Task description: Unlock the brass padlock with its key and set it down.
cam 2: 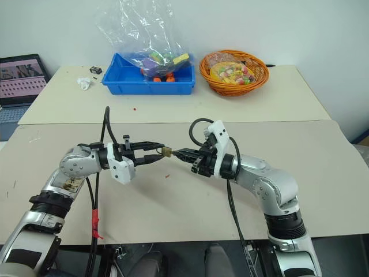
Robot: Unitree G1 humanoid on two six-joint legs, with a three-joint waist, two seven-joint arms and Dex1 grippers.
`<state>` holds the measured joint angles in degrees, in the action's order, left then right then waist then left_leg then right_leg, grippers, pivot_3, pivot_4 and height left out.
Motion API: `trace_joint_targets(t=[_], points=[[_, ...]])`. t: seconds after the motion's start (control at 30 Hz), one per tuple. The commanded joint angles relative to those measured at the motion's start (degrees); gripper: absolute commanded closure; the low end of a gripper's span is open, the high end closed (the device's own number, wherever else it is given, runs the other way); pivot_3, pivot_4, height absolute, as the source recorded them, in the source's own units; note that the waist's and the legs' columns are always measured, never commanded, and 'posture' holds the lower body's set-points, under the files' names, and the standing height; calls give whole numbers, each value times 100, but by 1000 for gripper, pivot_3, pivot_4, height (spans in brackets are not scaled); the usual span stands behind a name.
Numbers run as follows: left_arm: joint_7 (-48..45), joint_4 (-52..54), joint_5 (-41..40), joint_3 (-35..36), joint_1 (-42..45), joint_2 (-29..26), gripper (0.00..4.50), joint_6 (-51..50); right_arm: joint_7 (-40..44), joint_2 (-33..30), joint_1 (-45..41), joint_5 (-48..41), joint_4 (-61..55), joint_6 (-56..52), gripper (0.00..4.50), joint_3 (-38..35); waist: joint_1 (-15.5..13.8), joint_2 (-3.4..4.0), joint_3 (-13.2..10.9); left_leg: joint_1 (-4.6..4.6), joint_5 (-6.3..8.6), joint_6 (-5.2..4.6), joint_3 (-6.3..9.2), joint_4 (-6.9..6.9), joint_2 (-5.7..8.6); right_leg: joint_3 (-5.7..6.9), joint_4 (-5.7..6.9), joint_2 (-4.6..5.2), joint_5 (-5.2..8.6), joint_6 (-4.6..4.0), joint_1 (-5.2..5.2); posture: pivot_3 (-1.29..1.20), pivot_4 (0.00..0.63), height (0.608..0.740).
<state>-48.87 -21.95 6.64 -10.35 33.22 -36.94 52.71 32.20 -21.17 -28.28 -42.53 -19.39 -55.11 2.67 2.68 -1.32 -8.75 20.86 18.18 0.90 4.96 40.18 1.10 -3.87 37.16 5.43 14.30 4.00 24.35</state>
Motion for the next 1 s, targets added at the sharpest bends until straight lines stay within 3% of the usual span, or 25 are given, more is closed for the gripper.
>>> trace_joint_targets(t=[0.03, 0.43, 0.77, 1.0], points=[[156, 197, -79, 3, 98, -6, 3685, 50, -320, 294, -135, -523, -72, -577, 4479, -185, -1, 0, 0, 0, 0, 0, 1, 0, 0, 0, 1, 0, 0, 0, 0, 0, 150, 740], [241, 159, 10, -9, 98, -12, 3685, 100, -2101, 1586, -438, -1839, 971, -2709, 4479, -1694, 15, 3, 1, 0, -2, 3, 2, -9, 0, 0, 17, 0, 0, 0, 3, 0, 150, 740], [328, 205, 70, -9, 38, -64, 3685, 106, -3464, 2597, -820, -2475, 1811, -3367, 4479, -2924, 133, 6, 1, -1, -2, 4, -7, -13, 1, 1, 46, 6, 0, 0, 23, 0, 150, 740], [337, 225, 62, -17, 28, -78, 3685, 107, -4003, 2795, -855, -2687, 1950, -3519, 4479, -3178, 152, 7, 1, 2, -2, 4, -9, -20, 0, 0, 54, 10, 0, 0, 45, 0, 150, 740]])
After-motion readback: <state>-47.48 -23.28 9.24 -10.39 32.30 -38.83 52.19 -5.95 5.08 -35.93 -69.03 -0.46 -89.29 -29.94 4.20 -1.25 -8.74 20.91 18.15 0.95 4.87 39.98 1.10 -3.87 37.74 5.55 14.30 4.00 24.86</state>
